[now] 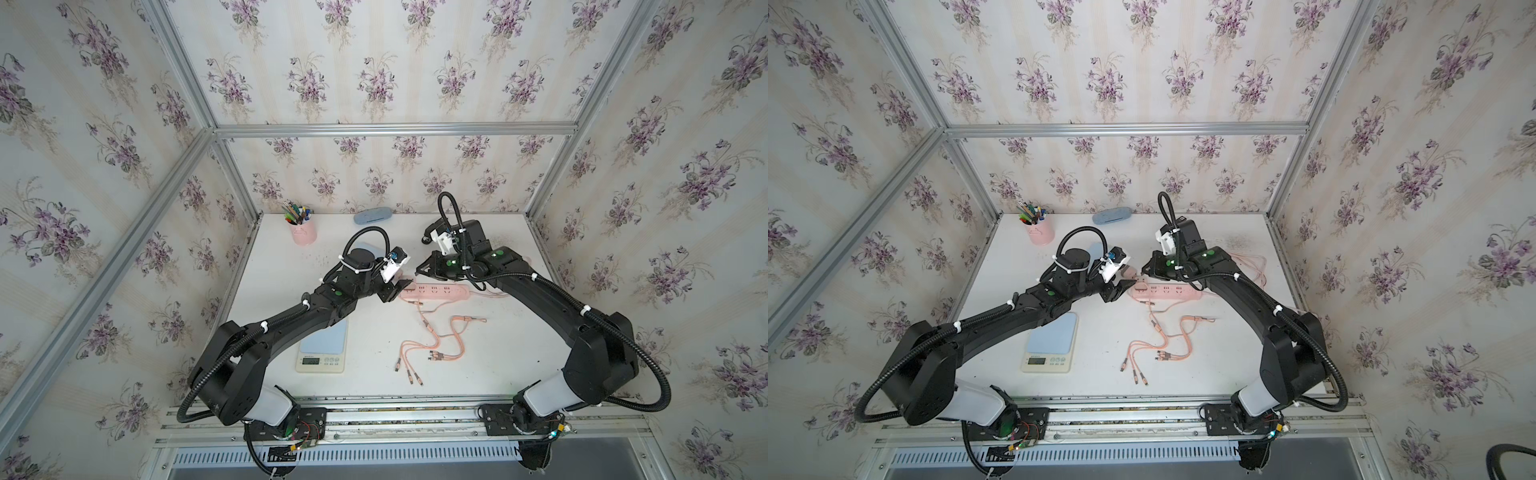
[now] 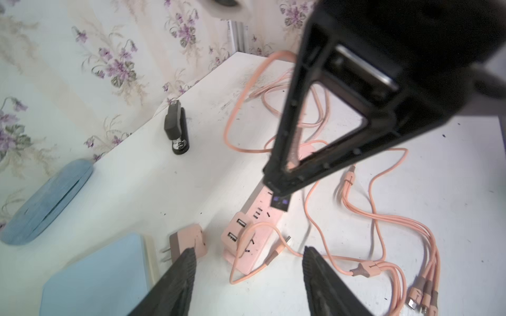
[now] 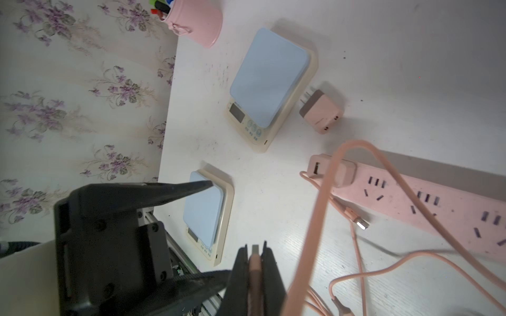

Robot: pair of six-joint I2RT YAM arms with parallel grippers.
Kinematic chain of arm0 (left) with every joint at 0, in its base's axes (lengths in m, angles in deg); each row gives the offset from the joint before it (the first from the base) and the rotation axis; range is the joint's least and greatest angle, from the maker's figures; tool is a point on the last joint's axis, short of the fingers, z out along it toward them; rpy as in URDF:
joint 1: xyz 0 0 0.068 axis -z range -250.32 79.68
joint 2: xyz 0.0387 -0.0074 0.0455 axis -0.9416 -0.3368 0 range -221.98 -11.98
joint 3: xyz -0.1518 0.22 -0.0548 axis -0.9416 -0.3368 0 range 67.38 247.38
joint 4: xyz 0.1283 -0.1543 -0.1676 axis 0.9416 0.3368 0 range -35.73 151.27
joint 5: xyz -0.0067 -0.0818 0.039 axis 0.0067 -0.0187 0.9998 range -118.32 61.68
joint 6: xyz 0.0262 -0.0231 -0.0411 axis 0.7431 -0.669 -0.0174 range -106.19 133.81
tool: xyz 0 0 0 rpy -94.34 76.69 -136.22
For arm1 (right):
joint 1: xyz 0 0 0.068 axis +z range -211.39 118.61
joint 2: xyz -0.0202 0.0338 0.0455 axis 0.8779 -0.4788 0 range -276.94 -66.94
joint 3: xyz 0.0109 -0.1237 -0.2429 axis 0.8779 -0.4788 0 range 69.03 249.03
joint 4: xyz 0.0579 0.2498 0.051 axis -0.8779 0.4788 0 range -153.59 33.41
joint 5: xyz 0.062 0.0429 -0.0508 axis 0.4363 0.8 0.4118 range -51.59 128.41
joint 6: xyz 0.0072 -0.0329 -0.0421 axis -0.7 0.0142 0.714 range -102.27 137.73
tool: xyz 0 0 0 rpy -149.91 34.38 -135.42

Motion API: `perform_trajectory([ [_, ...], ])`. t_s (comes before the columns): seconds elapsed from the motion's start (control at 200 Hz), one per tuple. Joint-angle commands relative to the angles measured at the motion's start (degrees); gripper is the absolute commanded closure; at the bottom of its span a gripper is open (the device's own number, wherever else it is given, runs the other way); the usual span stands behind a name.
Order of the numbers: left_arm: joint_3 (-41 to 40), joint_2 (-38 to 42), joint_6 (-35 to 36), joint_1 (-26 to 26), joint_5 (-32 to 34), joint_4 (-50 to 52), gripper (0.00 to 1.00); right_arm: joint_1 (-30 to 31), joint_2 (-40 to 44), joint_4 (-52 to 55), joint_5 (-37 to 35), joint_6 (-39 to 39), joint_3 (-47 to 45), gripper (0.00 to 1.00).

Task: Charge the electronic scale
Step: Adjust the charging cable, then insert the charging cable into the plug.

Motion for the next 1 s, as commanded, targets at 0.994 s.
perform_trajectory([
  [0.994,8.62,-21.07,-32.67,-3.17,-0.99,1.55,0.44,9.43,-17.48,4.96,-29.87,-7.2,9.02,1.0],
])
